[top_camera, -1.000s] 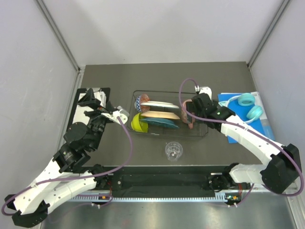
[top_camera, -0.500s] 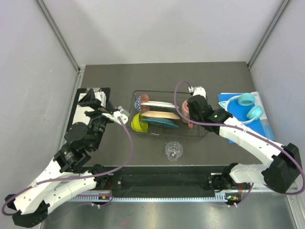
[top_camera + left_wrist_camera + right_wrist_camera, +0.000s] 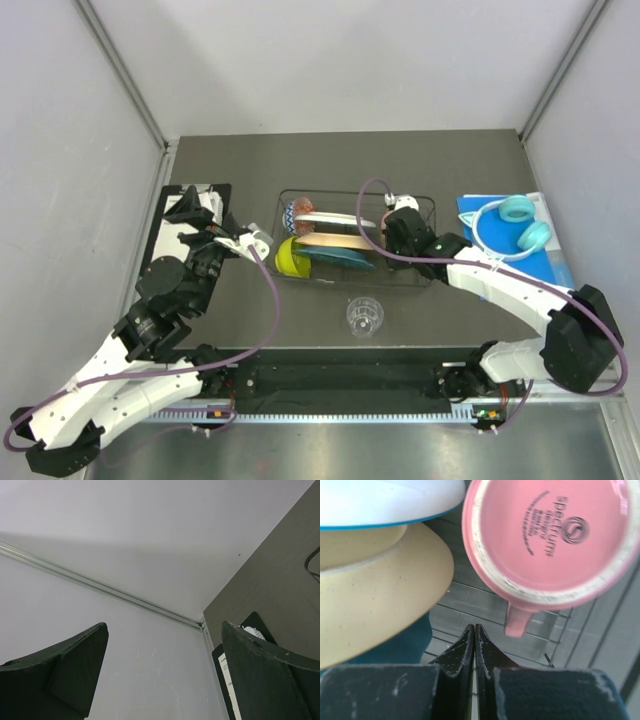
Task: Load the mixed dishes into the dish rack
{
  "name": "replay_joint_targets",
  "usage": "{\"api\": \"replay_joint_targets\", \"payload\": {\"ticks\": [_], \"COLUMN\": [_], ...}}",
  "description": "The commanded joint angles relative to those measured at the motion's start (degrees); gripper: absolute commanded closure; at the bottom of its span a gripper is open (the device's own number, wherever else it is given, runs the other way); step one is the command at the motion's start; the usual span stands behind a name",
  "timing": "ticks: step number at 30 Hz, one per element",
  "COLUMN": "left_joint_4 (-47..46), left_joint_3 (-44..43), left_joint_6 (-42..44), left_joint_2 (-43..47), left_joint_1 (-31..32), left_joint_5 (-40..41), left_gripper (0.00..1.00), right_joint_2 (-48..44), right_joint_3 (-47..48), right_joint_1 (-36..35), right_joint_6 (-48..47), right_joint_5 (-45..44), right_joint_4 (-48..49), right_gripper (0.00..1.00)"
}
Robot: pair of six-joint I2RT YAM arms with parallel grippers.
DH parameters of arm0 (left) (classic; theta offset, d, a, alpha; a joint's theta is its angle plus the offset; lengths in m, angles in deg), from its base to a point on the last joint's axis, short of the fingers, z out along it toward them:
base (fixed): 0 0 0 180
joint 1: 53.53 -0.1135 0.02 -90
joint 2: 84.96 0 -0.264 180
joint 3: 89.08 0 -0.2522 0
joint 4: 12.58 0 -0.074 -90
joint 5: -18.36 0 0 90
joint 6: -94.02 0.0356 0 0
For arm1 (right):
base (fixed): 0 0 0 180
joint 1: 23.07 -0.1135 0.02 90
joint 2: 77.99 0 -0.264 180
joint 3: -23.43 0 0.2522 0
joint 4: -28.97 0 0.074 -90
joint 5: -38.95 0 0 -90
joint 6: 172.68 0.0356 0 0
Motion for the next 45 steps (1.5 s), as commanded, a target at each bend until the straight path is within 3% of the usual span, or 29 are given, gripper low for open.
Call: {"api": "replay_joint_targets", "payload": {"ticks": [1, 21, 32, 38, 39, 44, 45], "left_joint_4": [-4.31, -4.23, 9.2, 19.85, 21.16, 20.12, 20.29], "left_joint_3": [0.17, -0.18, -3.25, -2.82, -2.38, 0.87, 1.05], "left_joint_6": [0.41, -0.11, -11.7, -21.29, -21.47, -23.21, -24.01], "left_joint_2": [-0.01, -0.97, -1.59, -0.71, -0.71, -0.71, -0.62], "left_joint_1": [-0.11, -0.19, -0.19, -0.11, -0.11, -0.11, -0.19], "left_joint_5": [0.09, -0.53, -5.44, -8.52, -8.78, -5.89, -5.97], "left_gripper": [0.01, 0.01, 0.01, 0.01, 0.01, 0.01, 0.01], "right_joint_2": [2.03, 2.91, 2.3, -10.25, -12.19, -23.89, -24.59], "right_joint_3": [0.35, -0.61, -1.67, -4.13, -4.04, -3.6, -3.52], "right_joint_1": [-0.53, 8.08, 9.57, 9.57, 9.49, 8.79, 8.26], "right_joint_6": [0.69, -1.51, -4.4, -8.8, -8.63, -6.87, -6.35], "right_joint_5": [1.14, -2.11, -0.09, 3.34, 3.43, 8.25, 10.0], "right_joint_4": [5.03, 2.22, 3.97, 4.08, 3.19, -3.57, -4.63], "right_gripper": [1.0, 1.0, 0.99, 0.78, 0.68, 0.45, 0.31]}}
